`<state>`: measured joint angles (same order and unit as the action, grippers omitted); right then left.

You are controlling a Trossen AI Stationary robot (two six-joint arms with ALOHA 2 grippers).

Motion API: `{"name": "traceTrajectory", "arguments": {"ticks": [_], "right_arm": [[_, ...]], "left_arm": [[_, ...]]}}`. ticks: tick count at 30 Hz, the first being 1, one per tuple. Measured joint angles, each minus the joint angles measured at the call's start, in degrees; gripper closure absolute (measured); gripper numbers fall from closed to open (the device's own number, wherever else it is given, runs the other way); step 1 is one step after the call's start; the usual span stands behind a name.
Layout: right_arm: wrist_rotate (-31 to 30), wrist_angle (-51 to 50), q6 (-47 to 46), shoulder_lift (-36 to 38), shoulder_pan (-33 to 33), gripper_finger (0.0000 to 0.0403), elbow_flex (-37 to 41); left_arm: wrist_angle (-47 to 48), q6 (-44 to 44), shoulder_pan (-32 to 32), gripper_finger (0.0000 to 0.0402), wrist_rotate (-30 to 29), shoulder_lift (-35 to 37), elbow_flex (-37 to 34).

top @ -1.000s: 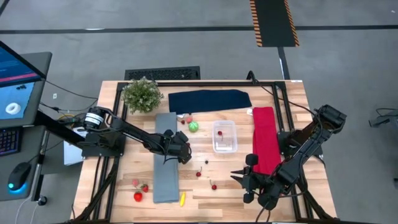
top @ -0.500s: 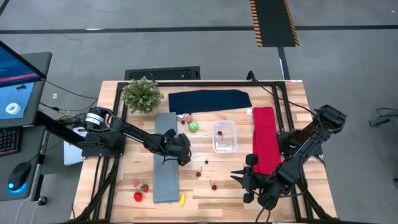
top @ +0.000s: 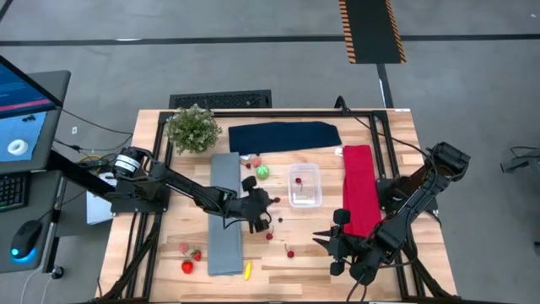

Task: Pick and placing Produce into tupperware
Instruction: Put the red cherry into the transparent bin

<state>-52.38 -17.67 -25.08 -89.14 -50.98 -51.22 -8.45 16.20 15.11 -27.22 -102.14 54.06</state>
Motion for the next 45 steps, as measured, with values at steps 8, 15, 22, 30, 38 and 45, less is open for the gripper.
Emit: {"name": "traceTrajectory", "arguments": {"ticks": [8, 15, 22, 30, 38, 45], "right_arm": [[-2.75, -1.21, 0.02, 0.0, -1.4, 0.0308, 0.0], [-14.38, -6.03, 0.01, 4.55, -8.73, 0.0308, 0.0], [-6.52, 4.84, 9.85, 8.55, -12.12, 0.0308, -0.02], [26.31, 29.25, 32.17, 9.69, -3.46, 0.0308, 3.64], [43.31, 33.91, 31.14, 20.78, 6.8, 0.0308, 15.43], [31.48, 36.76, 33.11, 38.62, 5.8, 0.0308, 28.01]], "left_arm": [[-9.28, -7.61, 0.0, 0.0401, 7.43, 1.67, 0.04], [-12.25, -11.65, 1.54, 0.0401, 9.88, 4.88, 0.04], [-13.02, -15.02, 3.15, 0.0401, 10.29, 7.08, 0.04], [-12.91, -15.84, 3.31, 0.0401, 10.48, 7.89, 0.02], [-12.95, -16.21, 4.79, 0.0401, 10.46, 8.4, 0.02], [-12.77, -16.49, 5.14, 0.0401, 10.11, 8.9, 0.04]]}}
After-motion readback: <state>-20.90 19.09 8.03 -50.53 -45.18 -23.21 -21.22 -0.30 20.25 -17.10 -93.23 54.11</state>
